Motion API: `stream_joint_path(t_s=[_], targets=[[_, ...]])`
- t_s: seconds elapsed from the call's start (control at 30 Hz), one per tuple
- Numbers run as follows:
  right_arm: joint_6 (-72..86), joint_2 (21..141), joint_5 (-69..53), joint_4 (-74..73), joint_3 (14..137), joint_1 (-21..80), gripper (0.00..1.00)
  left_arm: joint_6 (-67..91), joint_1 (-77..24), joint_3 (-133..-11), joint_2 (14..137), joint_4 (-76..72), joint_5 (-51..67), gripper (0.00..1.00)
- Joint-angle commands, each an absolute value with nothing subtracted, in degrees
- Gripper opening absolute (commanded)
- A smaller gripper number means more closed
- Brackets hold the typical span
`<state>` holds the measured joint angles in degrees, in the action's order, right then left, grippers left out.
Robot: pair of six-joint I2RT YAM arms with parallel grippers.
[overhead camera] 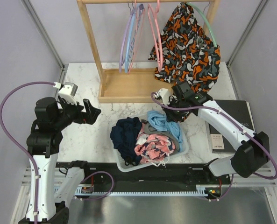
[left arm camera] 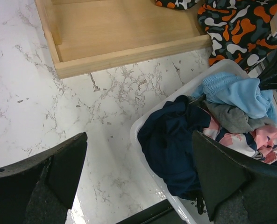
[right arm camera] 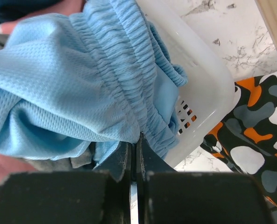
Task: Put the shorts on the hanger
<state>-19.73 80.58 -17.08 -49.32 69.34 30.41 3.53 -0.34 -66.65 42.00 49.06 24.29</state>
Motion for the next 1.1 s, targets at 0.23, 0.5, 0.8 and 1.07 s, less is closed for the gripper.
stream_joint_path(t_s=[0.23, 0.5, 0.8, 1.07], targets=[[-21.71, 74.27, -22.5, -55.98, 84.72, 30.59, 0.0, 2.02, -0.09, -66.71, 42.45, 45.79, 29.35, 1.0], [-20.13, 74.18, -23.55, -57.48, 98.58, 30.59, 0.0, 1.76, -0.09, -66.09, 42.1, 45.26, 30.76, 0.99], [-19.68, 74.18, -26.71, -58.89, 109.24, 30.67, 0.0, 0.44, -0.09, -65.57, 42.71, 43.25, 36.64, 0.99], [-18.46, 74.01, -33.48, -53.71, 118.02, 30.67, 0.0, -4.75, -0.09, -63.28, 41.84, 38.42, 56.15, 1.0]])
